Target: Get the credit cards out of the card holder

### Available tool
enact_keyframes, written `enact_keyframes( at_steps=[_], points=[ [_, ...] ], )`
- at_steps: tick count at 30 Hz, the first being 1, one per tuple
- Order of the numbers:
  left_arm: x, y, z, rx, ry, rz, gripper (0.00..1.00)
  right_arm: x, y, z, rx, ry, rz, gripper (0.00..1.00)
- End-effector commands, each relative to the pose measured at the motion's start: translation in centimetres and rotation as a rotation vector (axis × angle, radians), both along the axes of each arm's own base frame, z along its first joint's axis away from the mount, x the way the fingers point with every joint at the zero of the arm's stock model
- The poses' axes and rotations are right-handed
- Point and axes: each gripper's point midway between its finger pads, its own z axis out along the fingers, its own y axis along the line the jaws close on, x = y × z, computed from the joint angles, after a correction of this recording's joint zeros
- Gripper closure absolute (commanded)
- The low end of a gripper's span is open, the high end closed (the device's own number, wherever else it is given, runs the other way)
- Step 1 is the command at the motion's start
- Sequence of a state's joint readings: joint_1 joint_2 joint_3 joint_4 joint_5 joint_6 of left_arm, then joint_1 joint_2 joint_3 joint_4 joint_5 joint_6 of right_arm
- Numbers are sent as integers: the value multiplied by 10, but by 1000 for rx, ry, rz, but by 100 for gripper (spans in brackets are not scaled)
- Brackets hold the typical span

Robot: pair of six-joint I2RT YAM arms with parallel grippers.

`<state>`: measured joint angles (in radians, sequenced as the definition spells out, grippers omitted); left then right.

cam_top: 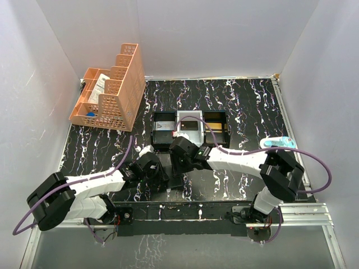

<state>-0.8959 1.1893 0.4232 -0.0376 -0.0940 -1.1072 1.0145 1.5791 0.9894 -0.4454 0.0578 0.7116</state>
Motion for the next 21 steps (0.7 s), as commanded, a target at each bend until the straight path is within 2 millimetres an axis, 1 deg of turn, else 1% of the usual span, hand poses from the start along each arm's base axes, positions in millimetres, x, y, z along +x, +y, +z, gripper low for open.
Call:
enact_keyframes(
  at_steps=[1,6,8,10,12,13,15,19,21],
  points=[
    [-15,32,-24,131,39,3,69,6,24,11,38,-27,33,65],
    [-13,27,-21,106,30,1,69,2,26,-8,7,0,36,65],
    [-13,25,-20,94,28,-2,69,1,21,-20,-33,11,28,65],
    [-12,23,-19,89,26,-4,70,3,10,-32,-103,9,-2,65],
    [-12,23,-19,90,24,-4,70,6,-1,-37,-153,-7,-27,64],
    [-12,24,-19,92,25,-4,70,6,-7,-48,-195,0,-33,64],
    [-12,24,-18,92,22,-2,70,5,-17,-57,-249,-2,-48,65],
    [-11,25,-18,90,19,0,70,2,-32,-67,-327,-19,-57,69],
    [-11,25,-18,92,18,3,70,1,-35,-70,-350,-27,-62,71]
  ],
)
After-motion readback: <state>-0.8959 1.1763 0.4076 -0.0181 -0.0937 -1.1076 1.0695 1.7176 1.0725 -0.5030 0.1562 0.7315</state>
